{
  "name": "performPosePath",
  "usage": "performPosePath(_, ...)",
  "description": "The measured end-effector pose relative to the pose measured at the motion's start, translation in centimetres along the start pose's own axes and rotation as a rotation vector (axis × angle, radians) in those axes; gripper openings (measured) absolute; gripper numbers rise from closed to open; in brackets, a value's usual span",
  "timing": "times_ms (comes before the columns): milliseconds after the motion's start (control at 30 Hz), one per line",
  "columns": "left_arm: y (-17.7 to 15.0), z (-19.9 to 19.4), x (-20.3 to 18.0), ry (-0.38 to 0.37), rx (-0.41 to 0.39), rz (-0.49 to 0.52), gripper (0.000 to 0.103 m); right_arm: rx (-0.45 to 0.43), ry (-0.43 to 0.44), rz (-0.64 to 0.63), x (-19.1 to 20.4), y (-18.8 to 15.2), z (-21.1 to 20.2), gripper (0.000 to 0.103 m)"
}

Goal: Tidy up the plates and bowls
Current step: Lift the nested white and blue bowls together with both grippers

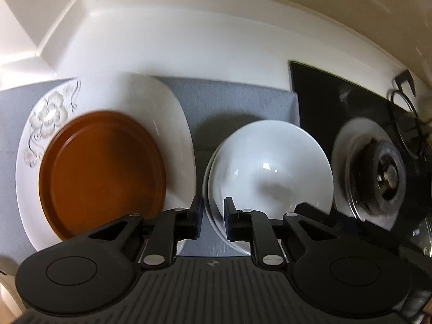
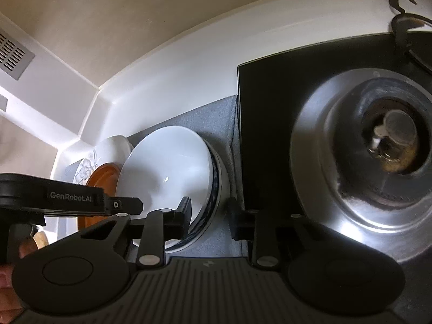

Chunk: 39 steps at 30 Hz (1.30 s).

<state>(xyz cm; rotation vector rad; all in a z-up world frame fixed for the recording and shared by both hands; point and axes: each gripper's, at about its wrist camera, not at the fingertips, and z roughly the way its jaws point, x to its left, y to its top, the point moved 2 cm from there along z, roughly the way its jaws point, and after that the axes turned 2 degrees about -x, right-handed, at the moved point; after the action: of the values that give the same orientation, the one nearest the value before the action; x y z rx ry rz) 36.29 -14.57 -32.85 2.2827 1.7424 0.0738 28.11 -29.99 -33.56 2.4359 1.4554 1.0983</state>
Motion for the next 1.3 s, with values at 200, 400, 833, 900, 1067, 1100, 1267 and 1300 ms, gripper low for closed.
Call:
performPosePath(200,-1.5,0.1,-1.1,0.012,-0.001,0.093,0.023,-0.005,0.014,-0.051,0.7,-0.8,-1.6,0.029)
performPosePath(400,-1.1,1.7,-1.1,0.027,0.031,0.045,0.025,0.010,-0.013,-0.039,0.4,-0.6,0.1,0.037)
performPosePath(833,-2.3,1.7,-1.3,0.048,0.024,0.080,0.028,0.007,-0.017,-0.099,0.5,-1.3,1.6,0.034)
performPosePath(900,-2.6,1.5,-1.4,0.040,0.022,0.078,0.027,0.012,-0.010,-0.082,0.1,-1.5,1.2,0.032)
performPosePath(1067,-3.4,-0.3,-1.8,0.045,-0.013,0.080,0.027,0.003,0.007,-0.067,0.2,-1.9,-0.5,0.032)
performPosePath(1100,-3.5,-0.8,-2.0,0.048,-0.019,0.085,0.027,0.000,0.009,-0.062,0.3,-1.9,-0.9,0.032)
performPosePath(1267,-4.2,-3.2,-1.7,0.050,-0.049,0.058,0.027,-0.012,0.021,-0.078,1.8,-1.8,-2.7,0.032)
performPosePath(1300,-4.3,-3.8,-1.4,0.050,-0.055,0.046,0.027,-0.016,0.028,-0.086,2.3,-1.8,-3.0,0.032)
